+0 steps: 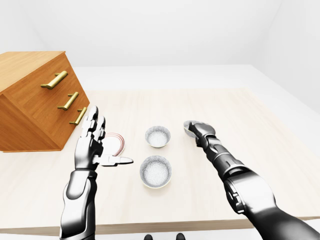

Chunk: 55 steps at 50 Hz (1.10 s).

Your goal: Stack the bowl at the front on the bowl in the middle.

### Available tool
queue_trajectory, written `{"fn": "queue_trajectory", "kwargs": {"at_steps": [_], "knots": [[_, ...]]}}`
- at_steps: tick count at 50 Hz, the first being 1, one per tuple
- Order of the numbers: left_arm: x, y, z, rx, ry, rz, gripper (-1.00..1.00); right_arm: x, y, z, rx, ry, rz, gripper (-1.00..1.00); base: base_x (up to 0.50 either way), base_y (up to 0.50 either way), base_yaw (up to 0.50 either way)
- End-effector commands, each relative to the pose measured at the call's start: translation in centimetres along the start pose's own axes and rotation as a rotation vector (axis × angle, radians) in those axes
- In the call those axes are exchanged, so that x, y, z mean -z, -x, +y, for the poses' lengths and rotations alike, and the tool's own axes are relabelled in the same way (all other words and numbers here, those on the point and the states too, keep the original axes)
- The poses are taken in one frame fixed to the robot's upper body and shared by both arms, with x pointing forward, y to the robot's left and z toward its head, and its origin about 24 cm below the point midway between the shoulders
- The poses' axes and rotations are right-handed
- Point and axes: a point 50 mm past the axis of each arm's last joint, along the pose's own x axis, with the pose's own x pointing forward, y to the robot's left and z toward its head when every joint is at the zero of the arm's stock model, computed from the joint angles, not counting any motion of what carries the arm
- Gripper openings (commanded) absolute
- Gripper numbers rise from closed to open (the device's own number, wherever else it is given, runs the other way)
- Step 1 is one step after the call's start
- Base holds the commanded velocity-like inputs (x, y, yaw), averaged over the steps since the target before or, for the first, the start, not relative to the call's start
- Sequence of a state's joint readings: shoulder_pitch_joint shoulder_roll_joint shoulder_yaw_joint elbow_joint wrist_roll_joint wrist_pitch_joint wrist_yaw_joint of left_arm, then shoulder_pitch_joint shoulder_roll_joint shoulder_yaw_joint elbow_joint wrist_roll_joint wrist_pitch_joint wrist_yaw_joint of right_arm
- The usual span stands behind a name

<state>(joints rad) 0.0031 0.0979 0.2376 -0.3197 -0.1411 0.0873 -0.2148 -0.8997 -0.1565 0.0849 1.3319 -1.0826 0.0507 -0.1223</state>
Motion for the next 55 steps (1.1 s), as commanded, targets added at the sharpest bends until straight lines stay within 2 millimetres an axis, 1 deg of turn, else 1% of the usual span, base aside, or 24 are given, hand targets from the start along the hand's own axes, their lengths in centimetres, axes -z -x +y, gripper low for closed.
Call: {"fn": "queue_trajectory", "kwargs": {"at_steps": [1, 5, 15, 19, 22, 27, 32, 37, 38, 40, 41, 43, 44, 48, 51, 55], "knots": [[0.8, 0.4, 0.8, -0.024, 0.019, 0.033, 1.0, 0.2, -0.1, -1.4, 0.116, 0.063, 0.029, -1.0, 0.0, 0.0, 0.0], [1.6, 0.4, 0.9, -0.031, 0.027, 0.067, 1.0, -0.1, -0.2, -1.8, 0.145, 0.063, 0.012, -1.0, 0.0, 0.0, 0.0], [1.5, 0.4, 0.9, -0.032, 0.027, 0.065, 1.0, -0.7, -0.3, -2.6, 0.176, 0.049, -0.04, -1.0, 0.0, 0.0, 0.0], [1.5, 0.2, 0.8, -0.031, 0.025, 0.064, 1.0, -1.1, -0.3, -3.4, 0.195, 0.041, -0.069, -1.0, 0.0, 0.0, 0.0], [1.5, 0.1, 0.8, -0.03, 0.023, 0.06, 1.0, -1.7, -0.3, -4.5, 0.245, 0.043, -0.113, -1.0, 0.0, 0.0, 0.0], [0.8, 0.0, 0.8, -0.03, 0.018, 0.034, 1.0, -2.7, 0.1, -5.7, 0.313, 0.07, -0.194, -1.0, 0.0, 0.0, 0.0], [0.6, 0.1, 0.8, -0.029, 0.015, 0.023, 1.0, -3.9, 1.6, -6.2, 0.374, 0.107, -0.296, -1.0, 0.0, 0.0, 0.0], [-0.1, 0.4, 0.7, -0.028, 0.009, -0.004, 1.0, -4.8, 3.8, -6.5, 0.412, 0.107, -0.353, -1.0, 0.0, 0.0, 0.0], [-0.3, 0.4, 0.8, -0.029, 0.007, -0.011, 1.0, -5.1, 4.6, -6.6, 0.421, 0.106, -0.372, -1.0, 0.0, 0.0, 0.0], [-0.4, 0.5, 0.8, -0.031, 0.005, -0.014, 1.0, -5.4, 5.5, -6.7, 0.426, 0.104, -0.389, -1.0, 0.0, 0.0, 0.0], [-0.4, 0.5, 0.9, -0.032, 0.005, -0.014, 1.0, -5.8, 6.4, -6.6, 0.427, 0.107, -0.408, -1.0, 0.0, 0.0, 0.0], [-0.5, 0.6, 0.9, -0.033, 0.005, -0.017, 1.0, -6.2, 7.2, -6.6, 0.432, 0.107, -0.421, -1.0, 0.0, 0.0, 0.0], [-0.6, 0.6, 0.9, -0.034, 0.005, -0.021, 1.0, -6.7, 8.1, -6.6, 0.441, 0.107, -0.442, -1.0, 0.0, 0.0, 0.0], [-0.6, 0.6, 0.9, -0.033, 0.006, -0.022, 1.0, -7.7, 9.9, -6.6, 0.444, 0.102, -0.478, -1.0, 0.0, 0.0, 0.0], [-0.9, 0.7, 1.0, -0.036, 0.005, -0.035, 1.0, -8.3, 10.9, -6.4, 0.449, 0.099, -0.499, -1.0, 0.0, 0.0, 0.0], [-0.7, 0.6, 1.0, -0.038, 0.005, -0.029, 1.0, -8.9, 11.7, -6.0, 0.446, 0.094, -0.518, -1.0, 0.0, 0.0, 0.0]]}}
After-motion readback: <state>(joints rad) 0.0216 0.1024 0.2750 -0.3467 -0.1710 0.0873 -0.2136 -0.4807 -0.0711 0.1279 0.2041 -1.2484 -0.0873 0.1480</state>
